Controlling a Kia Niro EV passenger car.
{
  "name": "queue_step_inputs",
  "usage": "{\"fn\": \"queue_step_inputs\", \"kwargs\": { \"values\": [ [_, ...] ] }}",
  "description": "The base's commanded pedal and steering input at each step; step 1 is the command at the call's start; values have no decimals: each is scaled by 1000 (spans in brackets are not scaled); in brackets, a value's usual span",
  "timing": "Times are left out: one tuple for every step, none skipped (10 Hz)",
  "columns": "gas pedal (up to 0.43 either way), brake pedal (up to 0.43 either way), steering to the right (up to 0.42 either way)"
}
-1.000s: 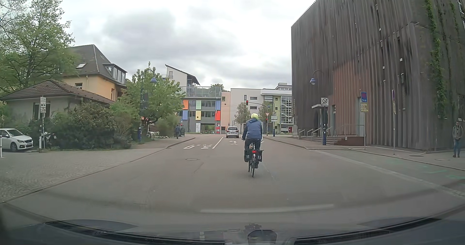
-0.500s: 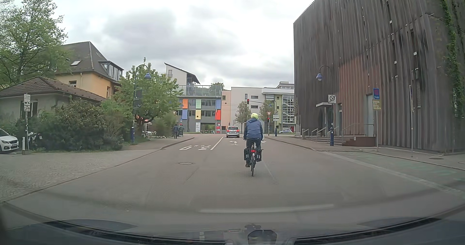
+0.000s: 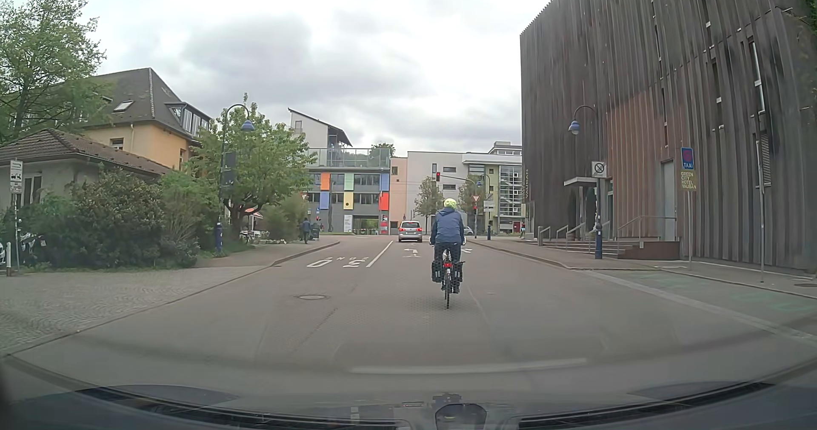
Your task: Follow the waypoints while adhering to traffic rules and regulations
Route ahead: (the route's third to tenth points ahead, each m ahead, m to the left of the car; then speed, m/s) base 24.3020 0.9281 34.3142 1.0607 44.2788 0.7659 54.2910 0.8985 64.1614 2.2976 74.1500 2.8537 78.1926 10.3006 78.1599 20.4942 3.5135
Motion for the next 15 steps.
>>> {"fn": "queue_step_inputs", "kwargs": {
  "values": [
    [47, 0, -6],
    [47, 0, -6],
    [47, 0, -6],
    [47, 0, -6],
    [47, 0, -6],
    [47, 0, -6],
    [47, 0, -6],
    [47, 0, -6],
    [47, 0, -6],
    [47, 0, -6],
    [47, 0, -6],
    [47, 0, -6],
    [47, 0, -6],
    [47, 0, -8],
    [47, 0, -10]
  ]
}}
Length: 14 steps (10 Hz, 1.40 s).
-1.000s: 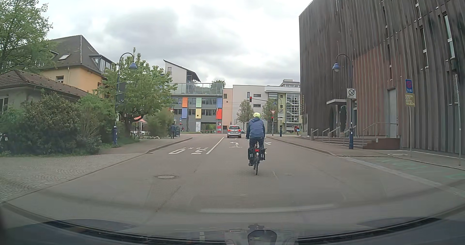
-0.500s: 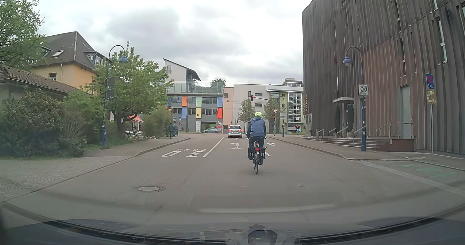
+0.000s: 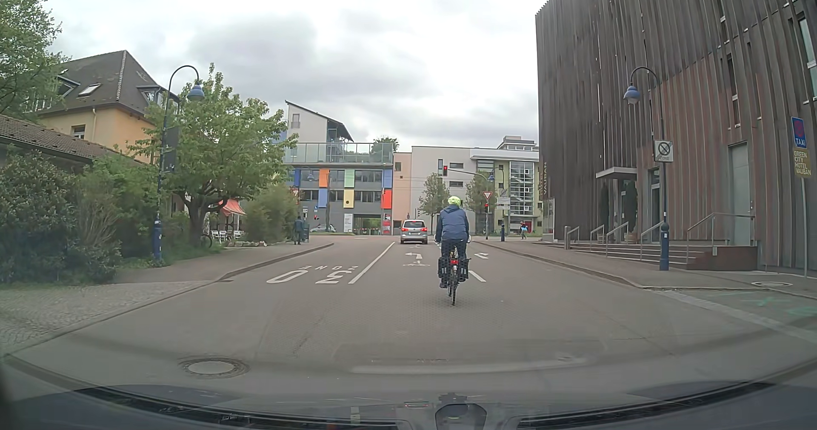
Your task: Follow the waypoints while adhering to traffic rules and regulations
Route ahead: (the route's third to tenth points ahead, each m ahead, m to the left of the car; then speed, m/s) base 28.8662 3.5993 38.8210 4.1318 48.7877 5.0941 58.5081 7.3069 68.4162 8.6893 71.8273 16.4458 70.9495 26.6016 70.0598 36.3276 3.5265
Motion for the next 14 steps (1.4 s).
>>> {"fn": "queue_step_inputs", "kwargs": {
  "values": [
    [47, 0, -11],
    [47, 0, -12],
    [47, 0, -13],
    [47, 0, -18],
    [47, 0, -21],
    [47, 0, -21],
    [47, 0, -22],
    [47, 0, -24],
    [47, 0, -29],
    [47, 0, -34],
    [47, 0, -36],
    [47, 0, -35],
    [47, 0, -29],
    [47, 0, -23]
  ]
}}
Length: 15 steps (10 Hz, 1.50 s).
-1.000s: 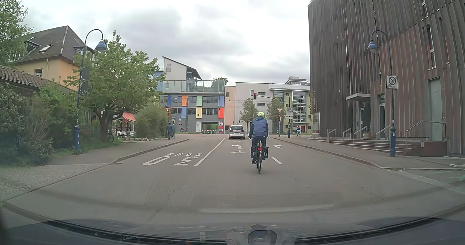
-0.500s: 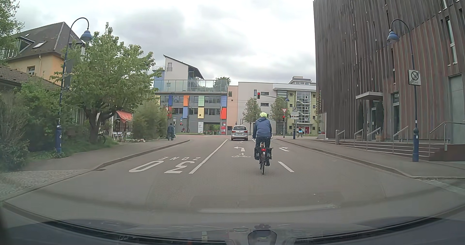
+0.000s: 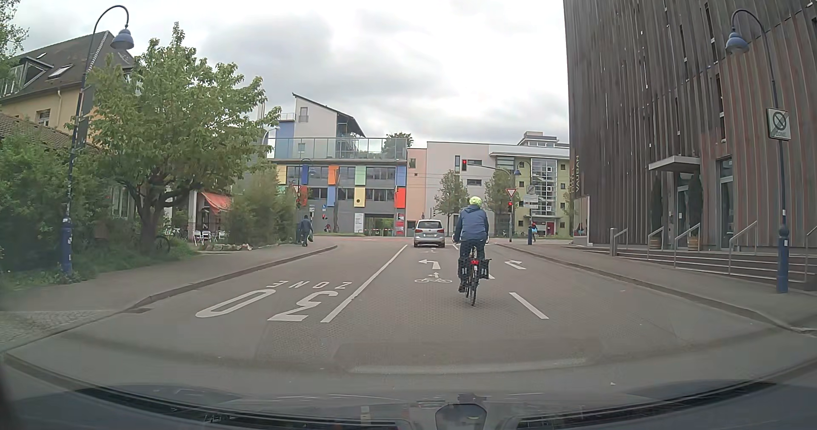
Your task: Follow the waypoints while adhering to traffic rules and regulations
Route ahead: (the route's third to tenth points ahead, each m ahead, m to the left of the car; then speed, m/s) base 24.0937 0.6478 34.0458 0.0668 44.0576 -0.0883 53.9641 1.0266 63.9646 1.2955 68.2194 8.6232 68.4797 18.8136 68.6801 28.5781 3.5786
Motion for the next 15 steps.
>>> {"fn": "queue_step_inputs", "kwargs": {
  "values": [
    [47, 0, -20],
    [47, 0, -20],
    [47, 0, -20],
    [47, 0, -20],
    [47, 0, -19],
    [47, 0, -18],
    [47, 0, -12],
    [47, 0, -5],
    [47, 0, -1],
    [47, 0, 2],
    [47, 0, 2],
    [47, 0, 1],
    [47, 0, -1],
    [39, 0, -2],
    [28, 0, -3]
  ]
}}
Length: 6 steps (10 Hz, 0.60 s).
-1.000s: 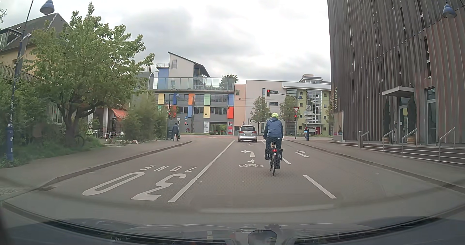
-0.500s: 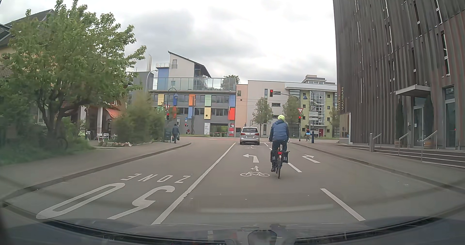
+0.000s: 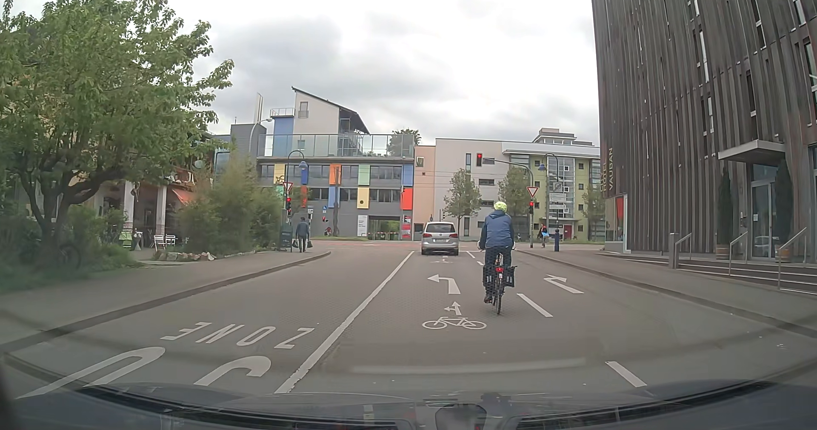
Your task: Follow the waypoints while adhering to traffic rules and regulations
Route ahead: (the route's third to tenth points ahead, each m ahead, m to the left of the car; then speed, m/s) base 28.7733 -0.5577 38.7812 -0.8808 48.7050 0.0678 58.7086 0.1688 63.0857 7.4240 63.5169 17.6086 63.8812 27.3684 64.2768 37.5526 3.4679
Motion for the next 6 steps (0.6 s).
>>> {"fn": "queue_step_inputs", "kwargs": {
  "values": [
    [28, 0, -3],
    [28, 0, -3],
    [28, 0, -3],
    [28, 0, -2],
    [28, 0, -3],
    [28, 0, -2]
  ]
}}
